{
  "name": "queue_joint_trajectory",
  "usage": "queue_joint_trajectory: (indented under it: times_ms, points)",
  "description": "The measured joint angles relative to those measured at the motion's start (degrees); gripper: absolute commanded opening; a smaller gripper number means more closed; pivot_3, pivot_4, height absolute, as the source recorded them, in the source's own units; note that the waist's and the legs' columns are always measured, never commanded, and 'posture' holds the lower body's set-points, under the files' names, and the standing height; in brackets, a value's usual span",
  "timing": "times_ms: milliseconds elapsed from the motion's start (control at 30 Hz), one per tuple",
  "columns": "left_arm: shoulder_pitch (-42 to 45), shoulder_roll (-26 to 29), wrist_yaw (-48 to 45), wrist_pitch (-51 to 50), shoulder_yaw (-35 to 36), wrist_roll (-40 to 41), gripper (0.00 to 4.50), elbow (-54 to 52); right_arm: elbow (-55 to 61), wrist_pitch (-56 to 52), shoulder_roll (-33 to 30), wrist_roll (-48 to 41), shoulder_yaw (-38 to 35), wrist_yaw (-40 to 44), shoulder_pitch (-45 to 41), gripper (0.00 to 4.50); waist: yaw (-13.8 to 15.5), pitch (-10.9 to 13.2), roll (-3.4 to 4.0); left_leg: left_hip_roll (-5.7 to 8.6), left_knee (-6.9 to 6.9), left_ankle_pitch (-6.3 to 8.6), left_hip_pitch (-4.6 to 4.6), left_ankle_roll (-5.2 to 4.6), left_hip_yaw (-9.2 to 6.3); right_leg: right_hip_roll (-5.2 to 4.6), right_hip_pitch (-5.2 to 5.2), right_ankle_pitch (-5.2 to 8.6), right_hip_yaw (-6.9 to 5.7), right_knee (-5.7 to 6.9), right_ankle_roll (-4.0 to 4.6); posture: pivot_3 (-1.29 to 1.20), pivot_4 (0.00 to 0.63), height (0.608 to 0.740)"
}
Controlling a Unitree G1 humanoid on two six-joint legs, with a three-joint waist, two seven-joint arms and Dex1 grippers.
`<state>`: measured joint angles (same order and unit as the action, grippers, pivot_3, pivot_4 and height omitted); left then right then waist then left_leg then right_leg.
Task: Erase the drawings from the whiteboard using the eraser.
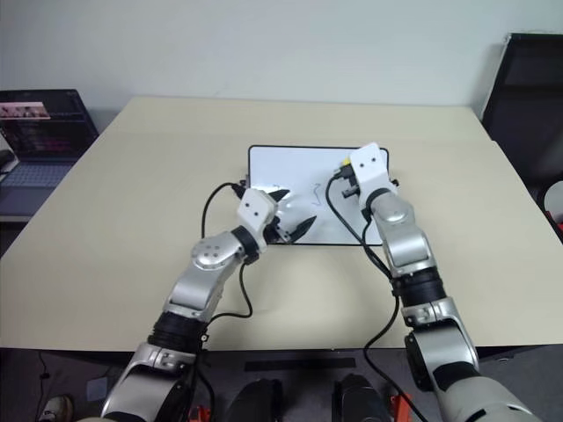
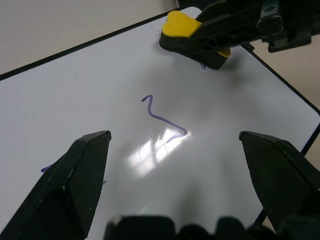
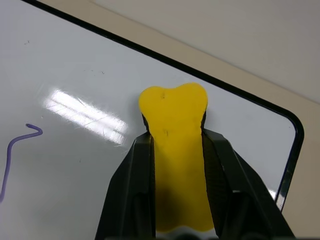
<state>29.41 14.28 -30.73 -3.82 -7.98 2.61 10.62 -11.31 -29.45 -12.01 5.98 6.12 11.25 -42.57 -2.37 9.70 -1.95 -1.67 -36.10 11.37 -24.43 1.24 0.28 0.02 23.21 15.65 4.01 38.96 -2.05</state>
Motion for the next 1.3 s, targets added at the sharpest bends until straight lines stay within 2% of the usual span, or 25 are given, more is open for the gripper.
queue_joint_trajectory:
  times_ms: [267,367,700,900,1300]
  points:
    - [-0.17,0.26,0.07,-0.81,0.06,0.01,4.50,-1.12,11.70,-6.48,-1.31,0.03,1.91,1.33,9.92,0.95,0.12,-0.02,-0.02,0.01,-0.06,-0.01,0.06,0.00,-0.01,-0.01,-0.08,0.02,0.01,0.01,-0.03,0.00,0.150,0.740]
    - [-0.16,0.30,0.02,-0.85,0.05,0.02,4.50,-1.12,14.11,-8.80,-1.72,-0.08,1.73,1.32,11.65,0.95,0.20,-0.02,-0.02,0.01,-0.08,-0.03,0.07,-0.03,-0.01,0.00,-0.10,0.15,0.02,0.00,-0.27,0.00,0.150,0.740]
    - [-0.20,1.03,-0.53,-0.90,0.08,0.12,4.50,-1.13,18.41,-11.63,-3.97,-0.69,0.42,2.46,14.49,0.95,0.73,-0.02,-0.03,0.03,-0.10,-0.04,0.05,-0.04,0.01,-0.02,-0.09,0.15,0.03,-0.03,-0.27,0.00,0.150,0.740]
    - [-0.55,1.12,-1.01,-0.90,0.08,0.39,4.50,-1.37,17.11,-10.90,-4.16,-1.14,0.19,3.45,13.42,0.95,0.59,-0.02,-0.03,0.03,-0.10,-0.04,0.06,-0.04,0.03,-0.01,-0.09,0.16,0.03,-0.03,-0.28,0.00,0.150,0.740]
    - [-0.56,1.20,-0.93,-0.99,0.09,0.38,4.50,-1.55,0.60,-2.32,-0.31,-0.54,0.76,2.45,0.81,0.95,-0.92,-0.01,-0.03,0.01,-0.10,-0.13,0.23,-0.18,0.04,0.12,-0.08,0.03,0.14,0.02,-0.24,0.00,0.150,0.740]
